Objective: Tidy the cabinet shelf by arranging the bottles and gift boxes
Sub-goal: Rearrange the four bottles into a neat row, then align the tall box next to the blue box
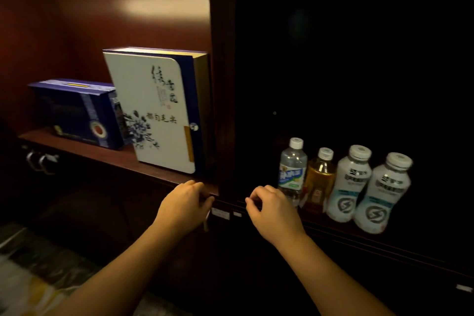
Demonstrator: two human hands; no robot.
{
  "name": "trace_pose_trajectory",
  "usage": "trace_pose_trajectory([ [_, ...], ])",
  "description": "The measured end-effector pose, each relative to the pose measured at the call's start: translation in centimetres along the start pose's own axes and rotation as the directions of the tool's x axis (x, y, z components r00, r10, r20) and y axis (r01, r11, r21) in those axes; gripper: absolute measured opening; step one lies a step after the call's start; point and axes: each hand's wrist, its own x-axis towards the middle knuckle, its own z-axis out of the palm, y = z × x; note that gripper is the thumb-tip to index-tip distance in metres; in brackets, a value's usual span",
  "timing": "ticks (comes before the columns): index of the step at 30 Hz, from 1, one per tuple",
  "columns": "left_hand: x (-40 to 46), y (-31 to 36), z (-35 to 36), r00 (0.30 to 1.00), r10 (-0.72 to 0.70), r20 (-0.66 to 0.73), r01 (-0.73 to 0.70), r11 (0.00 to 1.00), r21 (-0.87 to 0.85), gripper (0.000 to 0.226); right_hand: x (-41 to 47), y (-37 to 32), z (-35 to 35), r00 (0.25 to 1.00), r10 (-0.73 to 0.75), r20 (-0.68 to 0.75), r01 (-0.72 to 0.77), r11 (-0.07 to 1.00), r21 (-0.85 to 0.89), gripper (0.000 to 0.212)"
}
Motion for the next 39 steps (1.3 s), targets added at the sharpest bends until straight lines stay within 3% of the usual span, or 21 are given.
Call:
trace_pose_trajectory([
  [5,1.2,-7.2,-2.8,0.994,-0.092,-0.054,0.094,0.995,0.043,0.020,3.2,-5.6,4.1,0.997,-0.068,0.035,0.069,0.998,-0.014,0.016],
  [9,3.4,-14.1,-3.7,0.985,-0.164,-0.057,0.165,0.986,0.015,0.033,6.0,-9.6,7.8,0.999,0.010,0.051,-0.010,1.000,0.011,0.019],
  [14,7.4,-21.6,-3.2,0.971,-0.236,-0.035,0.234,0.970,-0.059,0.067,9.3,-12.8,12.4,0.973,0.226,0.053,-0.228,0.972,0.050,0.057],
  [18,10.5,-25.8,-2.2,0.967,-0.253,0.002,0.251,0.961,-0.115,0.095,11.7,-14.1,15.4,0.901,0.434,0.014,-0.433,0.896,0.098,0.087],
  [26,16.0,-30.7,0.4,0.971,-0.175,0.161,0.218,0.927,-0.305,0.139,15.5,-13.9,19.9,0.763,0.643,-0.062,-0.627,0.761,0.168,0.103],
  [32,16.0,-30.8,3.1,0.983,-0.149,0.110,0.176,0.938,-0.299,0.134,15.7,-13.1,22.4,0.701,0.692,-0.173,-0.670,0.722,0.174,0.091],
  [39,15.9,-30.9,3.5,0.986,-0.153,0.069,0.167,0.934,-0.316,0.129,15.4,-12.3,22.6,0.730,0.654,-0.201,-0.638,0.756,0.144,0.089],
])
